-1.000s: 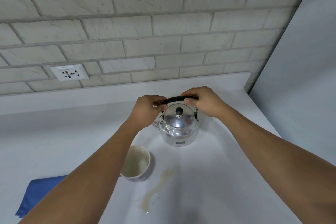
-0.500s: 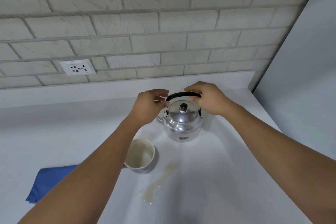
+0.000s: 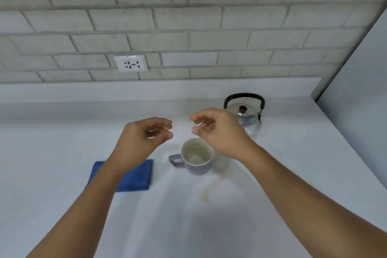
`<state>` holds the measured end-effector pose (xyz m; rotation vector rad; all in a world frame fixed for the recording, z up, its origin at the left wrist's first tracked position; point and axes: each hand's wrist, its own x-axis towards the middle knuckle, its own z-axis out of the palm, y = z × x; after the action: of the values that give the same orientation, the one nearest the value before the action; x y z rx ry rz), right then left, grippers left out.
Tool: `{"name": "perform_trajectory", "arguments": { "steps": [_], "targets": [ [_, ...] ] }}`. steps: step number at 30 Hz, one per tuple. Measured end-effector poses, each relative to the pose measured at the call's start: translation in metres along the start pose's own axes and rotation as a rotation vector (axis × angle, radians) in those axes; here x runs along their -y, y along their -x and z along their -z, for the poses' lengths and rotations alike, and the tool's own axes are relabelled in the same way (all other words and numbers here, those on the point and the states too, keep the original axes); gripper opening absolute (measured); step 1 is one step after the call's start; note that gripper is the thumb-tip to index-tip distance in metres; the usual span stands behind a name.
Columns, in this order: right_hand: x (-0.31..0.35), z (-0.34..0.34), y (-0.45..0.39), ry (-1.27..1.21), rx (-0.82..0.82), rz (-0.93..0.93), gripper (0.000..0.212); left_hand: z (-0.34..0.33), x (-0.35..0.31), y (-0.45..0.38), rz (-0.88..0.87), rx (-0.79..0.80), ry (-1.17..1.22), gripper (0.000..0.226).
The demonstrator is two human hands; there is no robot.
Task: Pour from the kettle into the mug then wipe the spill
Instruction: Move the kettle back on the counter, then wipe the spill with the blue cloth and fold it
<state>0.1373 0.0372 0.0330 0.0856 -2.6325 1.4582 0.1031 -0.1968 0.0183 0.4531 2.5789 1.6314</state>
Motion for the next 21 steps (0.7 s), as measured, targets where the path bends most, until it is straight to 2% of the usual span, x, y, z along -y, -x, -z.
{"name": "perform_trajectory", "arguments": {
  "steps": [6, 11, 14, 17, 21],
  "targets": [
    [0.024, -0.098, 0.018, -0.048, 0.097, -0.074, 0.029, 0.061, 0.068, 0.038, 0.137, -0.046, -0.14, 0.018],
    [0.021, -0.159, 0.015, 0.151, 0.22, -0.132, 0.044, 0.092, 0.127, 0.054, 0.255, 0.036, -0.304, 0.028],
    [0.009, -0.186, 0.009, 0.266, 0.263, -0.196, 0.049, 0.102, 0.151, 0.057, 0.241, 0.12, -0.409, 0.036],
    [-0.005, -0.206, 0.006, 0.358, 0.291, -0.218, 0.052, 0.108, 0.167, 0.056, 0.201, 0.132, -0.502, 0.041],
    [-0.017, -0.223, 0.007, 0.532, 0.31, -0.17, 0.036, 0.111, 0.18, 0.055, 0.193, 0.142, -0.591, 0.043]
  ]
}}
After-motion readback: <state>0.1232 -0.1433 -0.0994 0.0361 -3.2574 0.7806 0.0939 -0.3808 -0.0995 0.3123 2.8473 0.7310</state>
